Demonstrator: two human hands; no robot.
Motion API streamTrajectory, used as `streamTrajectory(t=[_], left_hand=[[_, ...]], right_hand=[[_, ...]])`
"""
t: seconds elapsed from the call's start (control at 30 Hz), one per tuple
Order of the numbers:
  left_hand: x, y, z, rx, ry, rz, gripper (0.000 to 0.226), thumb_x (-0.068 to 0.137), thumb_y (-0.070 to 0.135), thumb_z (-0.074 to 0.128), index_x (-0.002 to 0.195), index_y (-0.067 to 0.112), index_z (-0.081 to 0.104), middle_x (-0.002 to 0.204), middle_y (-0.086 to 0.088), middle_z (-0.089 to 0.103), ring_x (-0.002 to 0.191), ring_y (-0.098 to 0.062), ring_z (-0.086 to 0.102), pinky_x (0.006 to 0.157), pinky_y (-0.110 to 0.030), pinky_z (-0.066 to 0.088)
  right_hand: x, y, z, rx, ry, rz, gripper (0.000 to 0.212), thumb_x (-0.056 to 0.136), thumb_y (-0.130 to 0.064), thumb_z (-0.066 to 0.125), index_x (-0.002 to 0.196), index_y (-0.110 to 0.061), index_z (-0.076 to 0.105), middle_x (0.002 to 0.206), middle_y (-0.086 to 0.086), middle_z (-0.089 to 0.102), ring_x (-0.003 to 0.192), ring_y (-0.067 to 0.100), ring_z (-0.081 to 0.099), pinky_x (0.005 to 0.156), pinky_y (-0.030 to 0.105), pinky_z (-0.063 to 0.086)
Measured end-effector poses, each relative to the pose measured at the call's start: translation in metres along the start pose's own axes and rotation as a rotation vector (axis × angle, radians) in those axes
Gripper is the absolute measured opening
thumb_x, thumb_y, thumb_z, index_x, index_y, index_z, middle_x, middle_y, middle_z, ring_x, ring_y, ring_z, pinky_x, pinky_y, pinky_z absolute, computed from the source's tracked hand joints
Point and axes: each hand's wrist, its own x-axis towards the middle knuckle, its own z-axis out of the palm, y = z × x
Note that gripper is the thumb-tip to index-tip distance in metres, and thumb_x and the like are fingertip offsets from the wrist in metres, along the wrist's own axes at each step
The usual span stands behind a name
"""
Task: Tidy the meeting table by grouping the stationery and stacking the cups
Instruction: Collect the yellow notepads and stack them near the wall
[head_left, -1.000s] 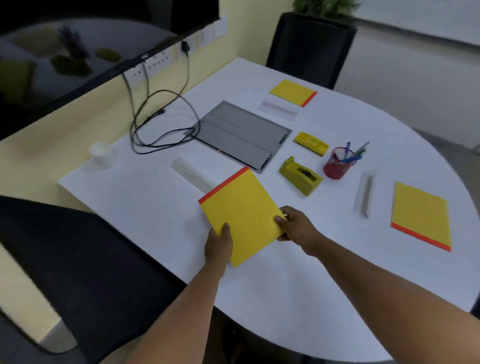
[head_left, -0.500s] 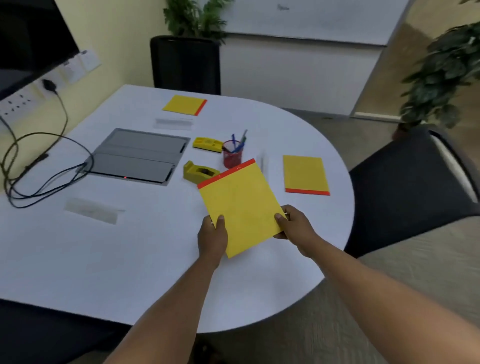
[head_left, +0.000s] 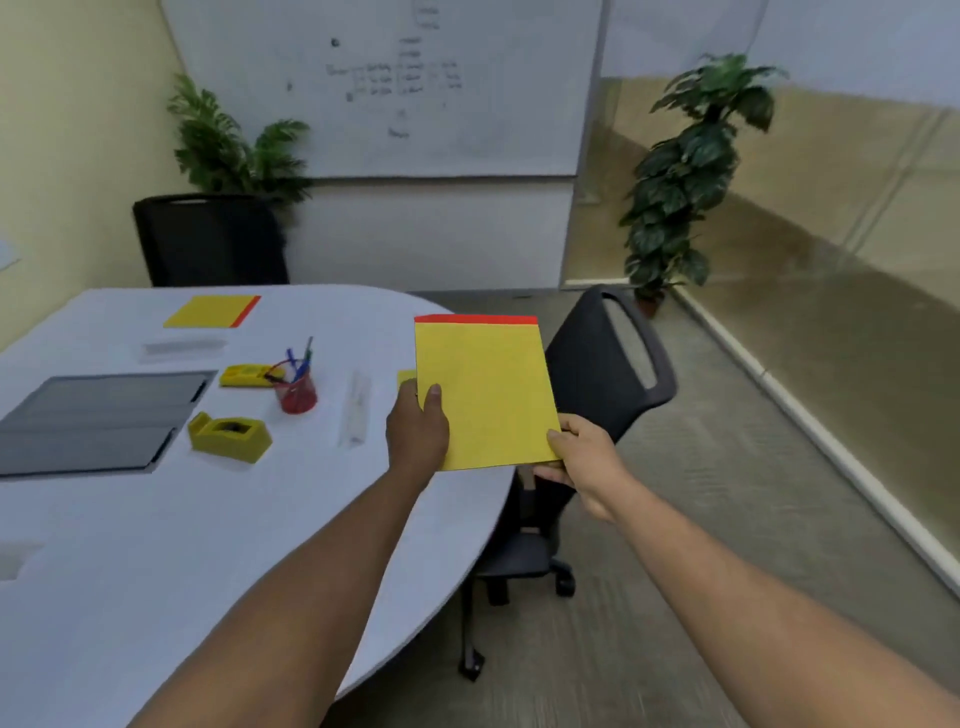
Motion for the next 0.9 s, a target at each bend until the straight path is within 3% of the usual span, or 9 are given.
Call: streamTrajectory(t=[0.1,0.23,0.4,0.5,0.63,0.73,0.9], left_hand=[[-0.002,0.041,0.038,-0.051,-0.033,0.113,0.024,0.104,0.031,0.041,0.114,0.016,0.056,0.094,0.011,0.056,0.093,-0.02,0.056,0.079,-0.032,0.04],[-0.001,0.092,0.091,-0.082,-0.054,0.2,0.032,0.102,0.027,0.041,0.13,0.018,0.055,0.106,0.009,0.059,0.094,-0.014,0.052,0.081,-0.031,0.038],[0.0,0.131,0.151,-0.215,-0.196,0.25,0.041,0.083,0.03,0.04,0.12,0.033,0.057,0.097,0.016,0.064,0.086,-0.005,0.058,0.072,-0.031,0.044],[0.012,0.142,0.188,-0.246,-0.263,0.298,0.04,0.083,0.028,0.04,0.119,0.034,0.058,0.098,0.015,0.067,0.088,-0.009,0.061,0.074,-0.034,0.049],[0.032,0.148,0.242,-0.157,-0.316,0.398,0.051,0.095,0.025,0.04,0.145,0.032,0.042,0.115,0.011,0.064,0.097,-0.012,0.06,0.083,-0.034,0.048],[0.051,0.155,0.284,-0.084,-0.337,0.443,0.053,0.102,0.027,0.041,0.153,0.033,0.029,0.12,0.008,0.061,0.102,-0.014,0.058,0.086,-0.034,0.047],[0.092,0.17,0.342,-0.029,-0.404,0.474,0.054,0.103,0.027,0.043,0.155,0.032,0.026,0.115,0.0,0.064,0.101,-0.024,0.06,0.084,-0.038,0.049]], right_hand=[[0.001,-0.019,-0.045,0.069,0.092,-0.031,0.02,0.103,-0.015,0.045,0.114,-0.019,0.061,0.107,0.003,0.07,0.095,0.02,0.069,0.061,0.022,0.058],[0.007,-0.04,-0.103,0.222,0.16,-0.077,0.022,0.104,-0.014,0.044,0.122,-0.014,0.057,0.109,0.005,0.069,0.092,0.019,0.067,0.061,0.023,0.058],[0.017,-0.058,-0.159,0.343,0.236,-0.106,0.021,0.104,-0.012,0.043,0.119,-0.015,0.057,0.107,0.006,0.069,0.083,0.021,0.069,0.06,0.027,0.058],[0.03,-0.063,-0.191,0.366,0.284,-0.116,0.021,0.103,-0.011,0.045,0.119,-0.015,0.058,0.105,0.006,0.07,0.083,0.022,0.07,0.06,0.028,0.059],[0.064,-0.07,-0.225,0.339,0.449,-0.135,0.023,0.102,-0.012,0.046,0.121,-0.016,0.059,0.108,0.006,0.07,0.087,0.022,0.069,0.063,0.03,0.058],[0.096,-0.077,-0.251,0.338,0.538,-0.13,0.024,0.103,-0.012,0.046,0.123,-0.016,0.058,0.112,0.007,0.069,0.096,0.025,0.069,0.068,0.033,0.06],[0.149,-0.085,-0.29,0.302,0.627,-0.132,0.026,0.102,-0.012,0.046,0.125,-0.018,0.058,0.112,0.005,0.07,0.101,0.025,0.069,0.077,0.037,0.061]])
